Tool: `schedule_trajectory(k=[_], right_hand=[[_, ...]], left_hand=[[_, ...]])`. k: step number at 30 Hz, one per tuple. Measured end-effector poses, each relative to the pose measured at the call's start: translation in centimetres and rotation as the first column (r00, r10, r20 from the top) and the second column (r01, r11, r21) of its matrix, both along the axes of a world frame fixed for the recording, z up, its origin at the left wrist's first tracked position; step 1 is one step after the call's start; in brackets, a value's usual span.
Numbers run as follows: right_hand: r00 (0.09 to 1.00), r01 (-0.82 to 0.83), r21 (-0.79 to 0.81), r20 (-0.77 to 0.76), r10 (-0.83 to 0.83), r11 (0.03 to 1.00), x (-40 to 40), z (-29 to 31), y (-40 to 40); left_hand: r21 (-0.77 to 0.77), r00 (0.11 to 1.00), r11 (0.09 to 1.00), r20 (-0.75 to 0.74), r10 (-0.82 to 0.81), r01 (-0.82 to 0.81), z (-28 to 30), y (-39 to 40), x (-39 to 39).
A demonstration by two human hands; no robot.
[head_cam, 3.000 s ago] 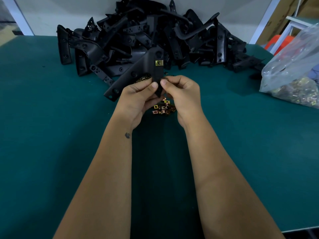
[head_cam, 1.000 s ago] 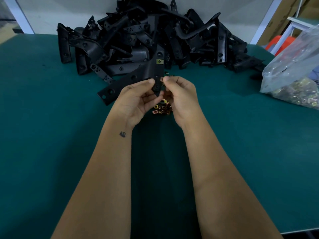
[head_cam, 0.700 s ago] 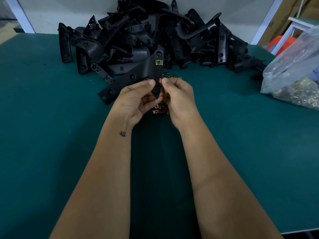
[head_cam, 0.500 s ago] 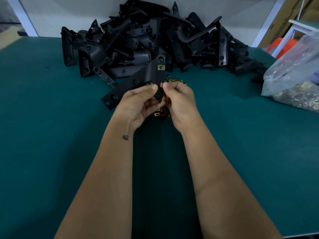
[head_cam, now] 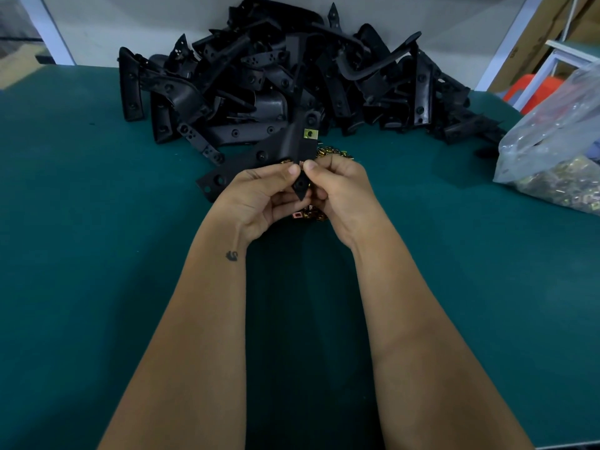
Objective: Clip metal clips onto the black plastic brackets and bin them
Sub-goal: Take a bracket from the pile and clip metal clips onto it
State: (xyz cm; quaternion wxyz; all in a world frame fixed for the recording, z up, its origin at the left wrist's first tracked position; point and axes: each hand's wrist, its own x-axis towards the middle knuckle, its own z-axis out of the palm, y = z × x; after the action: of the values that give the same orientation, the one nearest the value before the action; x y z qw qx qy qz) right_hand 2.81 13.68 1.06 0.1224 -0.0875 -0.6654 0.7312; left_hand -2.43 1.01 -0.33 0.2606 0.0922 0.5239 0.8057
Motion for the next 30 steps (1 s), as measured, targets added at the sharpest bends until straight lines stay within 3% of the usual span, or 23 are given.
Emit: schedule_trajectory(k=[7,14,21,26,30], right_hand=[[0.998,0.061,0.032,-0.02,-0.06,0.998,-0.2,-0.1,-0.2],[0.991,0.101,-0.124,-0.075,-0.111,0.987,-0.6,0.1,-0.8],[0.939,0.308,-0.075,-0.135,-0.315,0.949,-0.6,0.0,-1.1],[0.931,0.33,-0.079,-0.137,-0.338,0.941,-0.6,-0.2,-1.6],[0.945,0.302,0.045,-0.145,-0.293,0.952,-0.6,-0.4,-1.7]], left_hand=[[0.02,1.0,1.0,-0.012,0.018,-0.018,-0.3,0.2,-0.2],[0.149,0.994,0.985,0.073,0.075,-0.086,-0.2,0.4,-0.1],[0.156,0.993,0.984,0.094,0.076,-0.091,-0.3,0.6,-0.1],[0.125,0.994,0.988,0.076,0.078,-0.087,-0.4,0.9,-0.1],[0.083,0.994,0.991,0.038,0.099,-0.102,-0.4,0.7,-0.2]])
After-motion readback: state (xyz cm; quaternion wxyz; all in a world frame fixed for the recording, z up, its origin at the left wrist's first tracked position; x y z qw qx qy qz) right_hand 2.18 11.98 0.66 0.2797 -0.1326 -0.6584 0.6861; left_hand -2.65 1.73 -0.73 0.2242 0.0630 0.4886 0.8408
